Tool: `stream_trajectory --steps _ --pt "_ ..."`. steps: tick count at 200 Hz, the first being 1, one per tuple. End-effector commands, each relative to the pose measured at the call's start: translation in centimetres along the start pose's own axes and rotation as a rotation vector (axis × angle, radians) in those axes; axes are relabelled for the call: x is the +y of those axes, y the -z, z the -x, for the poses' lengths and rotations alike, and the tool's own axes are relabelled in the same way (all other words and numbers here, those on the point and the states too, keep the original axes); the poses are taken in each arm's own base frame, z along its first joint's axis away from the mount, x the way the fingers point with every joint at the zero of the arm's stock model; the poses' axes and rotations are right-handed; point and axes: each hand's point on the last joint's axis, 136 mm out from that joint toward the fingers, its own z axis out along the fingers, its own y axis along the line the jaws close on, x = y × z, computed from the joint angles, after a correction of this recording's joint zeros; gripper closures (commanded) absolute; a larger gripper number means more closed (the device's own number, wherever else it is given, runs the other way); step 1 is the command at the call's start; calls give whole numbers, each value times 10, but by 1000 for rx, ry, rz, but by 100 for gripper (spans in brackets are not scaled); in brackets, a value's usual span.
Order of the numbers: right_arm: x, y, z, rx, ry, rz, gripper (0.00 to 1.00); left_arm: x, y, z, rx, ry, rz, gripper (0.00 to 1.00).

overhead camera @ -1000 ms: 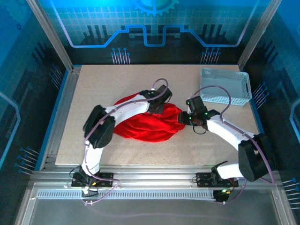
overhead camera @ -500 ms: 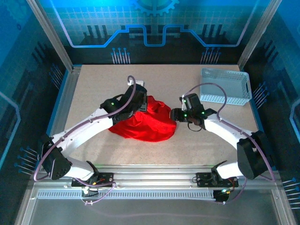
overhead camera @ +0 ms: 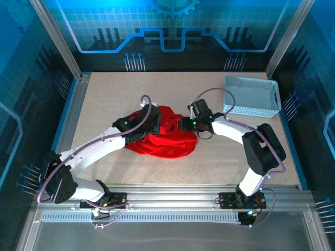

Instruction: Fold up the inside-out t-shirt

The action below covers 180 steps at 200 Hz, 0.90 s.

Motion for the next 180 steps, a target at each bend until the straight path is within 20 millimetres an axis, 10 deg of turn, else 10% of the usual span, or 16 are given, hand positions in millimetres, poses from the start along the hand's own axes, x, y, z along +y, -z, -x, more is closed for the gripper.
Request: stream_trajectory --steps 1,83,107,147,180 --pt "16 5 18 -40 31 9 39 6 3 -11 15 41 -13 99" --pt "9 -22 10 61 75 -64 46 11 2 -15 17 62 -11 97" --pt "13 -14 12 47 107 -92 66 14 2 -11 11 59 -2 96" --pt "17 45 45 -111 184 -189 99 31 -1 0 24 93 47 96" --pt "30 134 95 -336 250 -280 100 47 10 40 -31 135 83 96"
